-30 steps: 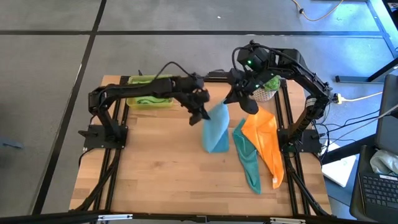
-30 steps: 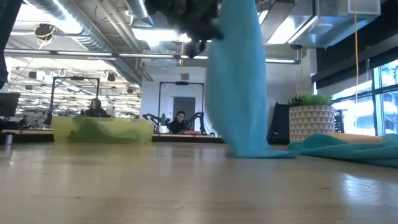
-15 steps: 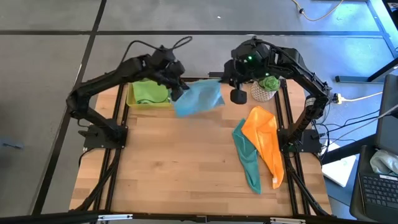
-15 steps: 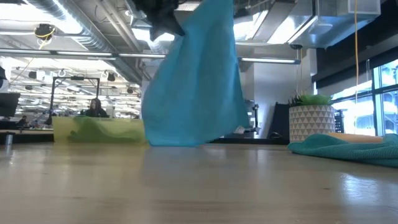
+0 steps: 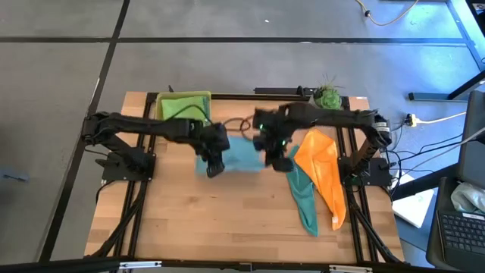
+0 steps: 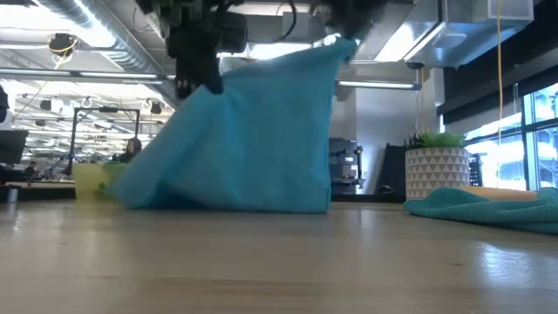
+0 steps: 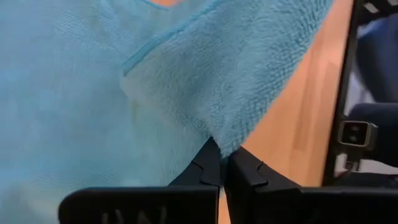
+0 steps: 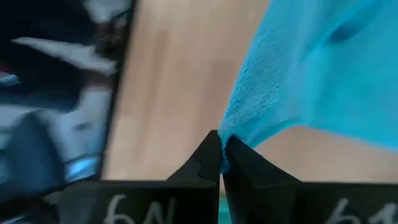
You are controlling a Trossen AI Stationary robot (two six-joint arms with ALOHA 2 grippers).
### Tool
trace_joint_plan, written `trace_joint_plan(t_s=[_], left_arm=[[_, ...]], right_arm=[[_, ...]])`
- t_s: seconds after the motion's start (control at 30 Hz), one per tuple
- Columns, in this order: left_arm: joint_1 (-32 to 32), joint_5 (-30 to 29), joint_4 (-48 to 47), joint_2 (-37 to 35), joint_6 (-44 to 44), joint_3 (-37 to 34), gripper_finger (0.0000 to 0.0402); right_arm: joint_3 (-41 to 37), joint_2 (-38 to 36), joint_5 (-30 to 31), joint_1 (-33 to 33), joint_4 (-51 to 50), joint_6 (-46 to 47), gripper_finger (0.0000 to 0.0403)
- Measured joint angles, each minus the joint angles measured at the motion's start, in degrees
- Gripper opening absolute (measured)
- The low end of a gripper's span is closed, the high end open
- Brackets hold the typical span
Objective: Fold microfiber towels
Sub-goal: Fold the left blue towel
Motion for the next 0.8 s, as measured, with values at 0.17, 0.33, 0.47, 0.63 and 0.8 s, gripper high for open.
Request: trace_joint_plan(t_s=[0.17, 0.33, 0.47, 0.63, 0.8], left_arm=[[-3.88, 0.89, 12.50, -0.02, -6.94, -6.65, 0.0000], [-6.76, 3.50, 21.38, 0.44, -13.00, -11.03, 0.0008], [-8.96, 6.24, 21.86, 1.18, -14.05, -11.48, 0.0037], [-11.61, 10.42, 23.39, 1.95, -15.96, -11.49, 0.0071], [-12.35, 4.81, 21.01, 1.92, -14.68, -11.45, 0.0081]], right_arm=[[-13.29, 0.00, -6.06, 2.60, 10.50, 4.67, 0.0010], [-20.45, -0.04, -6.18, 4.90, 19.33, 8.76, 0.0010], [-22.31, -0.04, -6.24, 6.51, 23.02, 9.65, 0.0010], [-22.75, -0.04, -5.45, 8.17, 26.01, 8.68, 0.0010], [-22.75, -0.04, -3.11, 9.54, 26.85, 7.03, 0.0010]])
